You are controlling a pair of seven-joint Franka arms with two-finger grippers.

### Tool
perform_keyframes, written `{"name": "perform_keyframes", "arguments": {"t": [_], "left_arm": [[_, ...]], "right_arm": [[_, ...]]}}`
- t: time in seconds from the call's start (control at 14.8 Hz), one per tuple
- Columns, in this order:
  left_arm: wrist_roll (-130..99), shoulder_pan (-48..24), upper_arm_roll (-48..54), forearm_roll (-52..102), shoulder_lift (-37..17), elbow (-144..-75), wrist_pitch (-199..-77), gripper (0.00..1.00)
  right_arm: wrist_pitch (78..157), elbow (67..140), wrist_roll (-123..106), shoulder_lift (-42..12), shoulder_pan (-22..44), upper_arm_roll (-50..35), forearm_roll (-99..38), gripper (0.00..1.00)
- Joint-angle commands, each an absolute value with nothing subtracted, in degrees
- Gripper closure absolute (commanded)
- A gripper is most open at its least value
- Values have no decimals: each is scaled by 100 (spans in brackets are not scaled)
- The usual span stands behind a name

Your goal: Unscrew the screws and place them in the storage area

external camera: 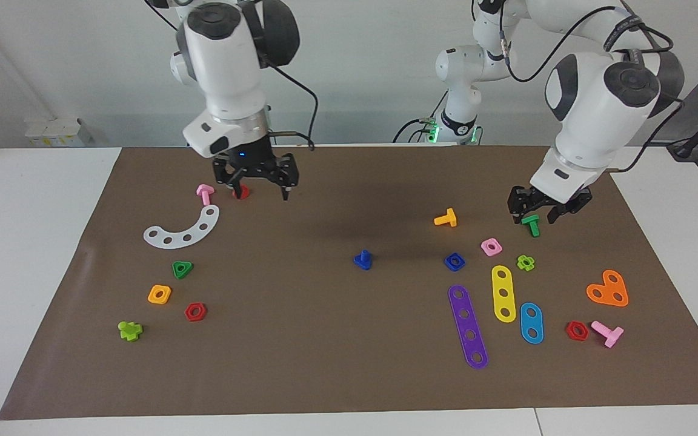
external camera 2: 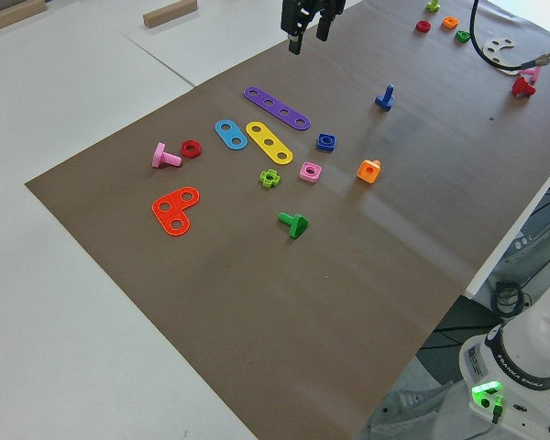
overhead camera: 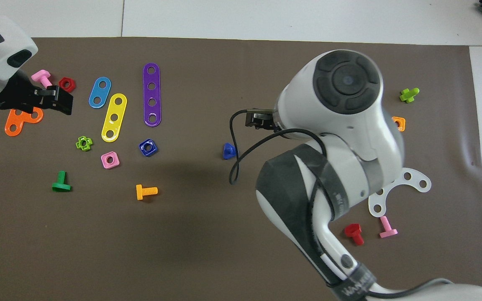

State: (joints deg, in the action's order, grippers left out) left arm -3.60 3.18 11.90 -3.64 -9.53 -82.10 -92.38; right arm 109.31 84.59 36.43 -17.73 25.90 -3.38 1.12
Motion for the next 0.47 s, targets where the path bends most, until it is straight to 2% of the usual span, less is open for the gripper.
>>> {"name": "perform_keyframes", "arguments": {"t": [0.0,0.27,0.41], "left_arm": [[-264,387,1222,-264,-669,-8411,-9150,0],[-27,395,1222,-264,-571,-8551,-9149,0],[140,466,1230,-237,-466,-8762,-9272,0]], "right_arm": [[11302,8253,3902,-2345,2838,-334,254,0],[11881,8270,4349,-3013,3294,-334,518,0],[12207,8419,4465,-3146,3366,-334,562,0]]}}
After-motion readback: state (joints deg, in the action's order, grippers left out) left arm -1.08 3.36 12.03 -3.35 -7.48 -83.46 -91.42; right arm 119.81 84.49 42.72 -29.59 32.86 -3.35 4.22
